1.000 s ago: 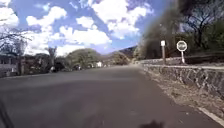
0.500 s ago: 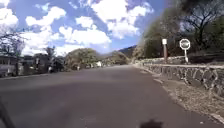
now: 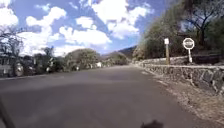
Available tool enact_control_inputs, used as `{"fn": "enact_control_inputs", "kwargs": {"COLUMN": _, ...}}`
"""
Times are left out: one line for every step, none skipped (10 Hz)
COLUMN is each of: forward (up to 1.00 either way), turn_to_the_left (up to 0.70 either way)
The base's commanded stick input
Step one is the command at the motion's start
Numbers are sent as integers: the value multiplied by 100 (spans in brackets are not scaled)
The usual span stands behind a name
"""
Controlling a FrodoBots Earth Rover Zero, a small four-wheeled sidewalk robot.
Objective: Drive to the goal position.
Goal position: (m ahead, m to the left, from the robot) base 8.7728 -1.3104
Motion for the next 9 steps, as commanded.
{"fn": "enact_control_inputs", "kwargs": {"forward": 50, "turn_to_the_left": 0}}
{"fn": "enact_control_inputs", "kwargs": {"forward": 50, "turn_to_the_left": 0}}
{"fn": "enact_control_inputs", "kwargs": {"forward": 50, "turn_to_the_left": 0}}
{"fn": "enact_control_inputs", "kwargs": {"forward": 50, "turn_to_the_left": 0}}
{"fn": "enact_control_inputs", "kwargs": {"forward": 50, "turn_to_the_left": 0}}
{"fn": "enact_control_inputs", "kwargs": {"forward": 50, "turn_to_the_left": 0}}
{"fn": "enact_control_inputs", "kwargs": {"forward": 50, "turn_to_the_left": 0}}
{"fn": "enact_control_inputs", "kwargs": {"forward": 50, "turn_to_the_left": 0}}
{"fn": "enact_control_inputs", "kwargs": {"forward": 50, "turn_to_the_left": 0}}
